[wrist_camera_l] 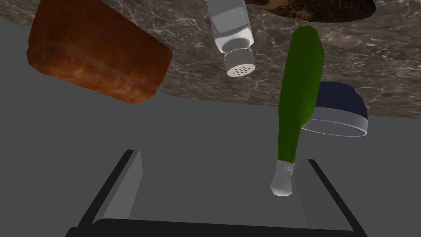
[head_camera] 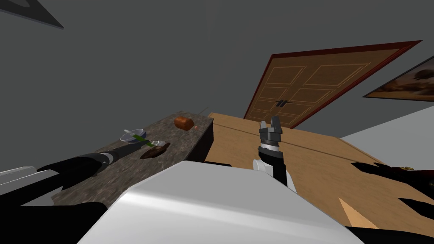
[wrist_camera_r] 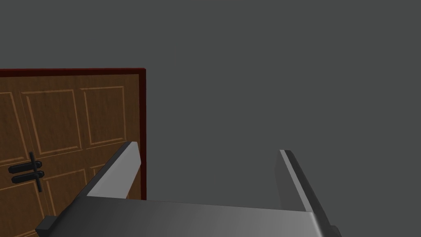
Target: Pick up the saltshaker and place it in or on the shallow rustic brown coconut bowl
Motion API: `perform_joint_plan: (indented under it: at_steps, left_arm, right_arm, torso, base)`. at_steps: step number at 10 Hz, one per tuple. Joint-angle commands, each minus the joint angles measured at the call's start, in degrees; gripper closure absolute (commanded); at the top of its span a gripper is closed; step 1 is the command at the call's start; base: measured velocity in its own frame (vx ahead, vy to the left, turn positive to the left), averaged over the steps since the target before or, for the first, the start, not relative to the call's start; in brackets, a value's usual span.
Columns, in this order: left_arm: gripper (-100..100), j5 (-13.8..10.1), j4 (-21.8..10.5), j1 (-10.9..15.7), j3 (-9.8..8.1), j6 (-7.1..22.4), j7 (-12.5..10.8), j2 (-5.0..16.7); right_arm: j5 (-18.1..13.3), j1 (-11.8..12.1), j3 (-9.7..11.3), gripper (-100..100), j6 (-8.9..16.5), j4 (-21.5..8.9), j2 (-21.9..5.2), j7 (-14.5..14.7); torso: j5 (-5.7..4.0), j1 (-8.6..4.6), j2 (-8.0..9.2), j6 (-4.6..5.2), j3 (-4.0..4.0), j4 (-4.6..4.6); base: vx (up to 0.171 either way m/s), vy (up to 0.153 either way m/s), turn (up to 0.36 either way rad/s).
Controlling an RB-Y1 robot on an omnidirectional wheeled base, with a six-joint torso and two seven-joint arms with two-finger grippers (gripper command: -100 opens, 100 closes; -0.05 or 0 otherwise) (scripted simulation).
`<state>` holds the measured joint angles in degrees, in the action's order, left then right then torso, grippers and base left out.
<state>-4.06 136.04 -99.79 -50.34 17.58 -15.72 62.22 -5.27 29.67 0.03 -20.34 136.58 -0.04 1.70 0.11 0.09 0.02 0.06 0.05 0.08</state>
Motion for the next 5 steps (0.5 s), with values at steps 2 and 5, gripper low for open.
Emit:
perform_joint_plan:
  at_steps: [2, 5]
  left_arm:
    - [0, 0.0, 0.0, 0.0, 0.0, 0.0, 0.0, 0.0]
    - [0, 0.0, 0.0, 0.0, 0.0, 0.0, 0.0, 0.0]
  right_arm:
    - [0.0, 0.0, 0.0, 0, 0.0, 0.0, 0.0, 0.0]
    - [0.0, 0.0, 0.0, 0, 0.0, 0.0, 0.0, 0.0]
  torso:
    - [0.0, -0.01, -0.02, 0.0, -0.01, -0.01]
    - [-0.01, -0.02, -0.03, 0.0, -0.02, -0.01]
  base:
    - [0.0, 0.0, 0.0]
    - [0.0, 0.0, 0.0]
